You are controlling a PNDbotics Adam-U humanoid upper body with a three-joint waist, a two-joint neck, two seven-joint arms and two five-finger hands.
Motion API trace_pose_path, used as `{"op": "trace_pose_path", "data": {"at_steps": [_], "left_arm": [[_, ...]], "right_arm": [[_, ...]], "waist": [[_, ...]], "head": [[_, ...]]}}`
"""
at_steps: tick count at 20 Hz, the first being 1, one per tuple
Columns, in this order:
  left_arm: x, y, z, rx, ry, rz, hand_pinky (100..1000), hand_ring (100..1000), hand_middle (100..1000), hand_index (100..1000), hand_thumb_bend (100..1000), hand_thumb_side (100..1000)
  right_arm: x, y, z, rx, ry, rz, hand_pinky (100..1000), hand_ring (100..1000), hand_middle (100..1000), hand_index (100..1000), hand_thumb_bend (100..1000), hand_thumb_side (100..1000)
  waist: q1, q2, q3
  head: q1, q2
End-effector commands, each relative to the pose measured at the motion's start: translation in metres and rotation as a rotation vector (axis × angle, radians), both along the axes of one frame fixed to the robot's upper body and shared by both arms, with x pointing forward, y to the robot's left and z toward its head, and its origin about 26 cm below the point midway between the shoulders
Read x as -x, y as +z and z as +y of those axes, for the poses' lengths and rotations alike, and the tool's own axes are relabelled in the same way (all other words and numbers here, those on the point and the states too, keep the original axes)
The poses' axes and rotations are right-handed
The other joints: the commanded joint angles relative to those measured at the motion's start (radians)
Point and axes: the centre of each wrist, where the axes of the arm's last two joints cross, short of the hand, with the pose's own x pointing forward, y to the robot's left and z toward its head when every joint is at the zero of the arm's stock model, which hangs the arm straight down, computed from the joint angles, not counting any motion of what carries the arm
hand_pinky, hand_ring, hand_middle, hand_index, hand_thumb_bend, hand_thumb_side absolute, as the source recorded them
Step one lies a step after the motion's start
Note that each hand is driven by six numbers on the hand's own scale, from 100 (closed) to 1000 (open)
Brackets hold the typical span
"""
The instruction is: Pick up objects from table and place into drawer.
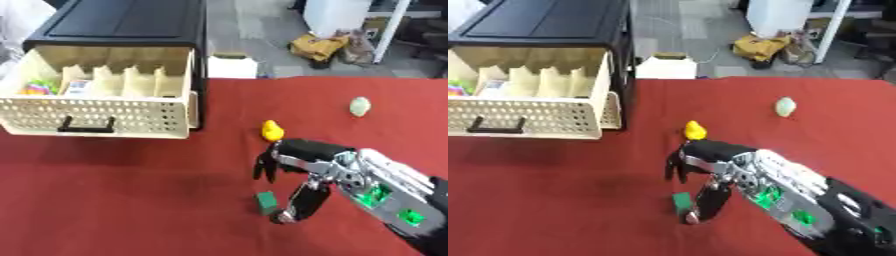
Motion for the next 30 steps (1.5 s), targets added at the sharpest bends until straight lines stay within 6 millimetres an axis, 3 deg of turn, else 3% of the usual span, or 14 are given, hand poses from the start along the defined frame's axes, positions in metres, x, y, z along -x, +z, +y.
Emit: {"op": "trace_pose_path", "data": {"at_steps": [1, 30], "left_arm": [[0.002, 0.007, 0.002, 0.000, 0.000, -0.028, 100, 100, 100, 702, 100, 1000], [0.002, 0.005, 0.002, 0.010, 0.002, -0.025, 100, 100, 100, 699, 100, 1000]], "right_arm": [[-0.001, 0.004, -0.001, 0.008, -0.002, -0.020, 659, 733, 523, 727, 513, 106], [-0.010, -0.012, -0.006, -0.001, -0.068, 0.005, 652, 720, 493, 699, 477, 100]], "waist": [[0.003, -0.011, 0.001], [0.010, -0.002, 0.008]], "head": [[-0.004, -0.002], [-0.010, -0.018]]}}
